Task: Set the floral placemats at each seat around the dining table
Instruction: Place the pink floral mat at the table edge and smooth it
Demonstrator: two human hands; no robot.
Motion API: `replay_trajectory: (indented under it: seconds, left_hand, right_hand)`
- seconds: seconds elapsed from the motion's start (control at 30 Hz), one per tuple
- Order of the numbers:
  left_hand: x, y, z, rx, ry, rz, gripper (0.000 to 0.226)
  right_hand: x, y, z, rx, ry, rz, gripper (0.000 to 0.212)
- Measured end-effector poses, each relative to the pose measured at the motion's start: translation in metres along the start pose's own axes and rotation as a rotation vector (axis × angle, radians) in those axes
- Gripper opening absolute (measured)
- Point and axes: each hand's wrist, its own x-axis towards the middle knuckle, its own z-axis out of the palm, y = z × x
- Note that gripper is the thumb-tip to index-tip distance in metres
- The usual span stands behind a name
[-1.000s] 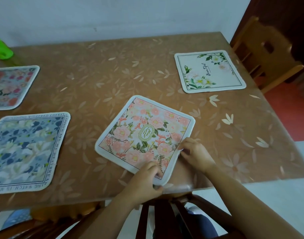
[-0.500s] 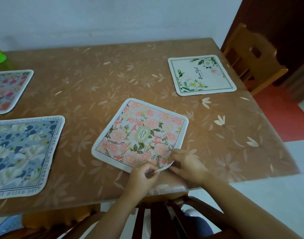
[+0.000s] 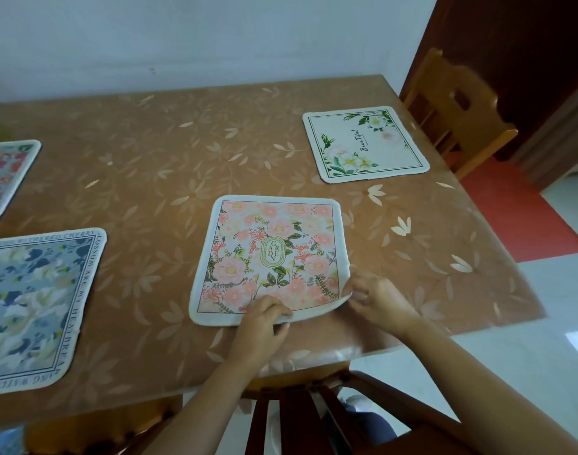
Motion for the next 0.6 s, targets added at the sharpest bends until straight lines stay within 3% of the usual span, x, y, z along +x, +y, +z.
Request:
replay_trajectory:
  seconds: [0.1,0.27,0.6]
  left_hand:
    - [-0.001,-0.01,-0.005,0.127,-0.039,0.066,0.021]
    - [0.001,-0.011,-0.001,0.137,-0.04,0.093,0.018]
    - [-0.007,-0.006,0.014,0.162,-0.117,0.098,0.007]
  right_hand:
    - [0.0,0.005,-0.003,-0.041,0.017,0.04,0.009]
    - [-0.003,0.006,0.018,-0.324,-0.16,-0.073,0.013]
    - [-0.01,0.01,0.052,-0.375,-0.19,-0.028,0.018]
